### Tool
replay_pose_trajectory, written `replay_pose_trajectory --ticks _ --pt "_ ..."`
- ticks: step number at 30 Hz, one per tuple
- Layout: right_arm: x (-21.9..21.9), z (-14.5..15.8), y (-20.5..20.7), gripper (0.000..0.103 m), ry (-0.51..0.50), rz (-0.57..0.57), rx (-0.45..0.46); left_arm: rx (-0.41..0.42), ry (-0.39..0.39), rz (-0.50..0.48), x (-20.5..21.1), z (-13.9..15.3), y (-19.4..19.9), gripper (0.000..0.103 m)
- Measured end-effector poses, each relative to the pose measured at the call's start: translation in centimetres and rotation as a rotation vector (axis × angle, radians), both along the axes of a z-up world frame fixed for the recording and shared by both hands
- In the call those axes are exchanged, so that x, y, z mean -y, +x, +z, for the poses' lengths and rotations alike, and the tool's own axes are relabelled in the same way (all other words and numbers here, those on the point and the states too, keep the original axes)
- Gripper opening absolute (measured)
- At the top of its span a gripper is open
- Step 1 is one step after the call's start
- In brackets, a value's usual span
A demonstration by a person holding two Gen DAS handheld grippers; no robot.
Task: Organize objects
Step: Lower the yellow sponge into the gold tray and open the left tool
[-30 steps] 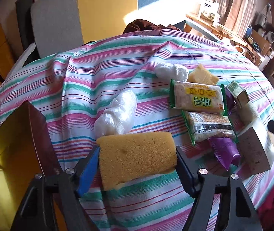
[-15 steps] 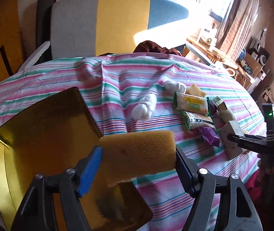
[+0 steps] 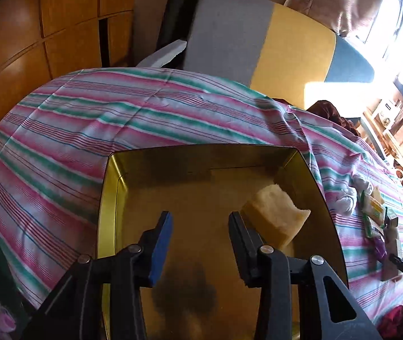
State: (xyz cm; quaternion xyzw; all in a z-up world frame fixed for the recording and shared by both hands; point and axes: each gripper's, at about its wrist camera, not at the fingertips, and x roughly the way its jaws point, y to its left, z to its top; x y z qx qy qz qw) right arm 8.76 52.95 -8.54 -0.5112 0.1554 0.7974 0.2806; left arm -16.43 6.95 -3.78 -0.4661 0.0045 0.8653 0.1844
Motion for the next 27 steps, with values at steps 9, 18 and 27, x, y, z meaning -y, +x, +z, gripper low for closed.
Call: replay_pose_trajectory --ticks 9,18,27 --pt "0.1 0.2 0.2 0.05 0.032 -0.01 0.0 0.069 -0.035 -0.134 -6.0 -3.5 2.1 0.041" --pt "0.0 2.4 1.1 0.05 0.081 -0.039 -0.118 0.064 -0.101 -0.131 -11.1 -5.5 -0.9 0.041" --pt "2.4 5.7 0.8 0.05 0.125 0.038 -0.26 0.004 -0.023 -0.147 -8.9 -1.9 1.0 0.048"
